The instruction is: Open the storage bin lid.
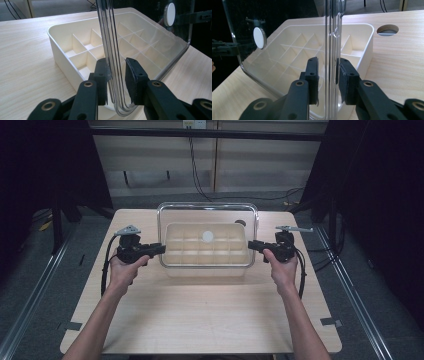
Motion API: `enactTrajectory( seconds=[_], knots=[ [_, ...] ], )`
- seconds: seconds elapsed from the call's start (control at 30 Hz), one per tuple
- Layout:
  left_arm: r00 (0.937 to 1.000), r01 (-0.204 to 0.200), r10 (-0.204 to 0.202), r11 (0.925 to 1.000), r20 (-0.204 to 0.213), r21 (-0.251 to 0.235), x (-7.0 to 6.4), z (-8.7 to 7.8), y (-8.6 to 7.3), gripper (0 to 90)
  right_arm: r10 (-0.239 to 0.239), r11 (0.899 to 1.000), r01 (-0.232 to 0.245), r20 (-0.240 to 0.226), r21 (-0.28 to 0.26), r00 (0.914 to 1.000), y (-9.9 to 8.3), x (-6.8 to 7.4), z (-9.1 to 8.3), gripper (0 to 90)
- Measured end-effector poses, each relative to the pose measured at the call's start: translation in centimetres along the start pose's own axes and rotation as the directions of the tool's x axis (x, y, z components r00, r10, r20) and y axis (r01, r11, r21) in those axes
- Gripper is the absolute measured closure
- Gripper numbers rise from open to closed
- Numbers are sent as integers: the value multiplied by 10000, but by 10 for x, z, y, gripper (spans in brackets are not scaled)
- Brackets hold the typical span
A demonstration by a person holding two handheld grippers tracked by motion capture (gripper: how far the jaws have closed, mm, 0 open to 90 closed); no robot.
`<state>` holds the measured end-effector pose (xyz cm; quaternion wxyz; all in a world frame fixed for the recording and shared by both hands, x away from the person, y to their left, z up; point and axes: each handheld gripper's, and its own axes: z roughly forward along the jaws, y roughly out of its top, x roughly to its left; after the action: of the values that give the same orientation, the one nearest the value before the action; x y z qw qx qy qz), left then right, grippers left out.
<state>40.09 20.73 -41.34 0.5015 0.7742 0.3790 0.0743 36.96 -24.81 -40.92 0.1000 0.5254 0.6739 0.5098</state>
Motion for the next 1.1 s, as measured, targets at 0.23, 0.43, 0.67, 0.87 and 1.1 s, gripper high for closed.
enactTrajectory(
  seconds=[0.23,0.43,0.67,0.87,1.1],
  knots=[
    [10000,-40,40,10000,9,30,-6,-1,-2,721,97,10000,-97,-22,-12,10000,-2,-1,-5,722],
    [10000,-5,5,10000,-21,16,-8,-4,-2,720,-2,10000,3,-93,17,10000,0,2,-8,725],
    [9999,88,-87,9999,80,-72,-9,-9,-5,721,-5,10000,6,-170,52,9999,0,6,-12,729],
    [9999,84,-83,9999,66,-67,-10,-14,-7,720,-36,9999,39,-292,102,9996,-2,11,-15,734],
    [10000,-8,8,10000,61,60,-15,-17,-6,719,-51,9999,57,-450,135,9990,-3,12,-21,739]
  ],
)
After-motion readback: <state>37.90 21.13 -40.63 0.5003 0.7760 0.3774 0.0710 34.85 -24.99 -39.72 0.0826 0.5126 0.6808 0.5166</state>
